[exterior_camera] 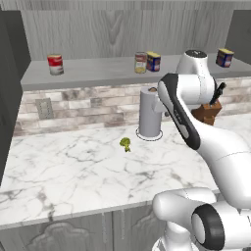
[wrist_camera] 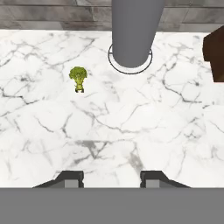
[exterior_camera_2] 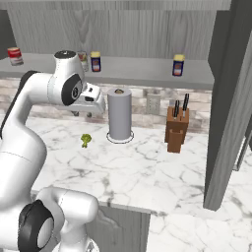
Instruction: Stack two cans on top of the other two cans in the cabinet.
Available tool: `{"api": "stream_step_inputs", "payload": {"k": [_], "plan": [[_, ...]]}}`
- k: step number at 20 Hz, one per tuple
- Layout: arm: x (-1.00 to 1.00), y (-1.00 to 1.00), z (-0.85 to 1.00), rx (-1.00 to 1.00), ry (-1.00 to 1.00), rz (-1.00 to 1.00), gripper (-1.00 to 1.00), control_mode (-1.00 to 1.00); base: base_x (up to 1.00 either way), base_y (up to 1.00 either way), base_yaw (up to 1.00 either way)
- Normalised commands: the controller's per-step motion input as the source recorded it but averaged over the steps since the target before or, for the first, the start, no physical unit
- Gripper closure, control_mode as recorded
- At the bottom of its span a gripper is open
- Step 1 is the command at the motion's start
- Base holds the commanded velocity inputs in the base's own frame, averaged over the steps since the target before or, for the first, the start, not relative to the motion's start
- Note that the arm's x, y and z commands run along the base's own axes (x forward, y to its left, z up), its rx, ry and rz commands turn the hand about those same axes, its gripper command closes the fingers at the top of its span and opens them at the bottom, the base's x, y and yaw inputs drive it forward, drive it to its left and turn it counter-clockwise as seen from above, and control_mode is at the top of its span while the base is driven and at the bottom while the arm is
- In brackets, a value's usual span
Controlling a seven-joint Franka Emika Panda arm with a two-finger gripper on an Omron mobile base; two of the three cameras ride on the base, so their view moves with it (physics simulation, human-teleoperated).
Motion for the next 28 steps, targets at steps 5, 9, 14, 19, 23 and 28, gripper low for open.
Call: {"api": "stream_step_inputs", "payload": {"k": [5,9,14,19,23,28], "plan": [[-0.15,0.0,0.0,0.0,-0.03,0.0,-1.0,-1.0,0.0,0.0,0.0],[-0.31,-0.04,0.02,0.06,-0.18,0.0,-1.0,-1.0,0.0,0.0,0.0],[-0.16,0.0,0.2,0.02,-0.06,0.0,-1.0,-1.0,0.0,0.0,0.0],[-0.06,0.0,0.33,0.0,-0.05,0.0,-1.0,-1.0,0.0,0.0,0.0],[0.0,0.0,0.3,0.0,-0.01,0.0,-1.0,-1.0,0.0,0.0,0.0],[0.0,0.01,0.22,0.0,-0.04,0.0,-1.0,-1.0,0.0,0.0,0.0]]}}
